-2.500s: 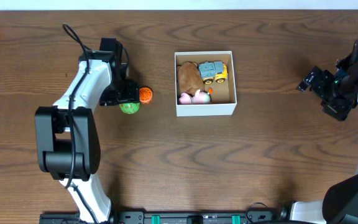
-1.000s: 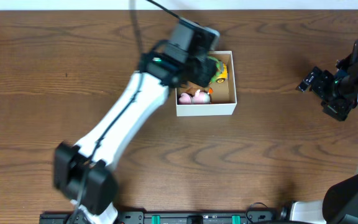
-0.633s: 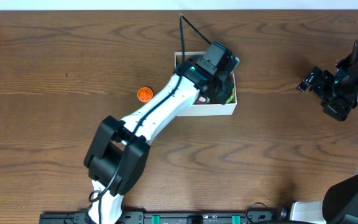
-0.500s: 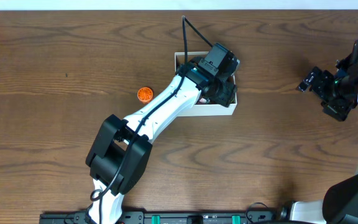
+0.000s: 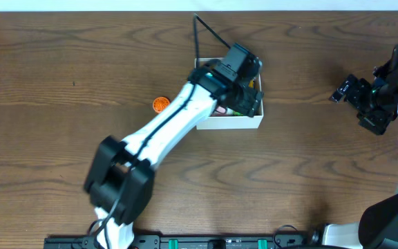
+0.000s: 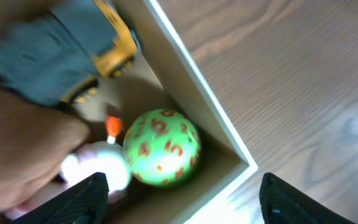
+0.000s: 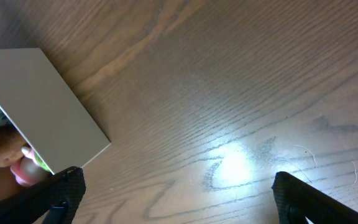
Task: Pack container
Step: 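Carry the green ball into the box and release it, then move the left gripper to the orange ball and grasp it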
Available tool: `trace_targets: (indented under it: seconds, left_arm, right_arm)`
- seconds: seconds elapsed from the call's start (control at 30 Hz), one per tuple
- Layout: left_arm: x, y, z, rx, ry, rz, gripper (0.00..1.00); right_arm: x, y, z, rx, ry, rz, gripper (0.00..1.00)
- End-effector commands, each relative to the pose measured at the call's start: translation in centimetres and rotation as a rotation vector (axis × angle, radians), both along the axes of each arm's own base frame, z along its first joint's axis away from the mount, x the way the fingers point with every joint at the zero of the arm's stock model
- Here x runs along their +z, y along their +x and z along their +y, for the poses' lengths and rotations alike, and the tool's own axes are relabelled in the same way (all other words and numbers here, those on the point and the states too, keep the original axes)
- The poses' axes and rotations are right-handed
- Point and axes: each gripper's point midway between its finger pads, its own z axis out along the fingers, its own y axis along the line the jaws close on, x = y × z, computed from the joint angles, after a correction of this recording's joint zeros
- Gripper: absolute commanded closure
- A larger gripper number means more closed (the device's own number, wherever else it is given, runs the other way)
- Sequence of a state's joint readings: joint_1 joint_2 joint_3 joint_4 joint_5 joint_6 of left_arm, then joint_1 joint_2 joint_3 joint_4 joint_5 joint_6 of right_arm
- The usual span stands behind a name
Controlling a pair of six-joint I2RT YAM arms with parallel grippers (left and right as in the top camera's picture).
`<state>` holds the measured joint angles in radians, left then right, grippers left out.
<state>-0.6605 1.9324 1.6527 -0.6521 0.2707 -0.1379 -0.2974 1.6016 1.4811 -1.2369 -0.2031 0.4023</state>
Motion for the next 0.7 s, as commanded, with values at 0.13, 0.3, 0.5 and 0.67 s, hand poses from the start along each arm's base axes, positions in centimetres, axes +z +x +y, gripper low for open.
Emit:
trace_targets:
  seconds: [0.13, 0.3, 0.5, 0.67]
  left_arm:
    - [9.5, 1.2, 7.6, 0.165, 0.016, -0.161, 0.19]
    - [7.3, 0.6, 17.6, 0.365, 0.267, -0.054, 0.13]
    - [1.1, 0.4, 22.8, 0.468, 0.282, 0.197, 0.13]
    - [-4.0, 1.9, 23.7, 0.49, 0.284, 0.311, 0.13]
  right_arm:
    - [-0.2, -0.1, 0.0, -0.003, 0.005, 0.005, 0.01]
    - [-0.1, 0.0, 0.0, -0.003, 0.004, 0.001, 0.01]
    - [-0.1, 0.1, 0.0, -0.003, 0.004, -0.001, 0.01]
    - [-0.1, 0.1, 0.0, -0.003, 0.003, -0.001, 0.01]
